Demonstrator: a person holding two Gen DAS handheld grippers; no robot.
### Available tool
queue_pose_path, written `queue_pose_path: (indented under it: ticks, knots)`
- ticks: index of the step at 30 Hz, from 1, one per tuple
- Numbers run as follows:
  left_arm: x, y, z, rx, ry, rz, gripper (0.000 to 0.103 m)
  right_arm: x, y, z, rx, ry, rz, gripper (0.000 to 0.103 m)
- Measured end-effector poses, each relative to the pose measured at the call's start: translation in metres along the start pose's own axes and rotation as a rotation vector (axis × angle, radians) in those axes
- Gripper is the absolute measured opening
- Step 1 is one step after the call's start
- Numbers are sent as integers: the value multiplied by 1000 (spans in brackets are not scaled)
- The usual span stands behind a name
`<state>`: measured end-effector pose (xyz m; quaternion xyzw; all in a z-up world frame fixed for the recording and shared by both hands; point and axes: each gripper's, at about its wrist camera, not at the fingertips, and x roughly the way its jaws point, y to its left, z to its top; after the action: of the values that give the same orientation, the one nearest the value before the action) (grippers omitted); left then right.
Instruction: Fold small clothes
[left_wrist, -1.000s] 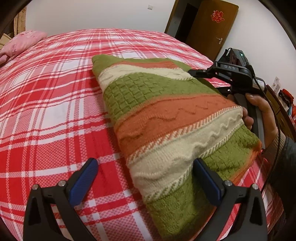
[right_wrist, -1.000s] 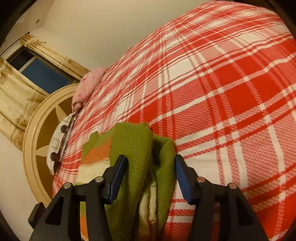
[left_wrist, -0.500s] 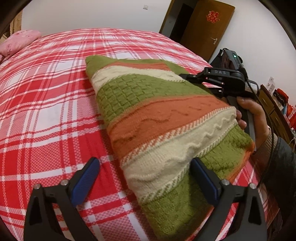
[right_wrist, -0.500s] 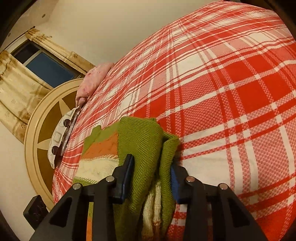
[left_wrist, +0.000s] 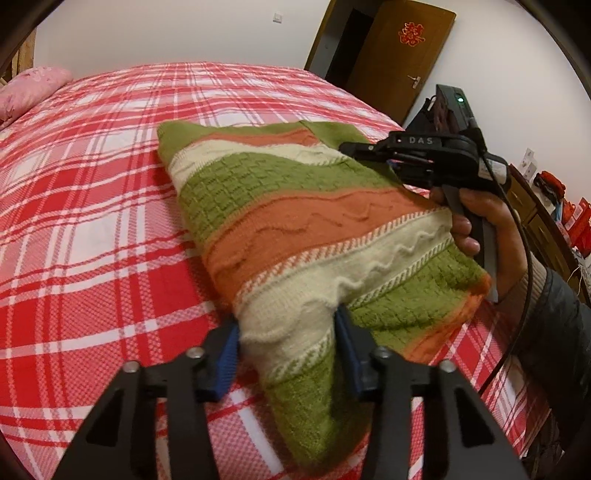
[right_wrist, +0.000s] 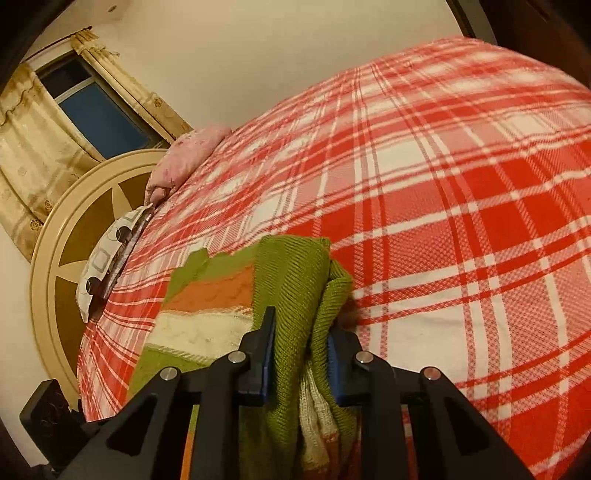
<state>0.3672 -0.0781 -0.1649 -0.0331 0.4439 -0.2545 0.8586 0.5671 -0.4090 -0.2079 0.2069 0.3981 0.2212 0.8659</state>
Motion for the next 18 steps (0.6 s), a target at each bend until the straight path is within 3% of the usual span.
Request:
queue_pose_path:
  ticks: [4, 7, 18]
  knots:
    - [-7, -12, -1, 54, -6, 65, 39, -5, 11, 2, -15, 3, -51, 23]
    - [-12, -12, 1, 56, -14, 69, 36, -6, 14, 4, -11, 10, -79, 23]
    - [-38, -12, -1, 68, -43, 68, 31, -21, 36, 0, -5, -12, -50, 23]
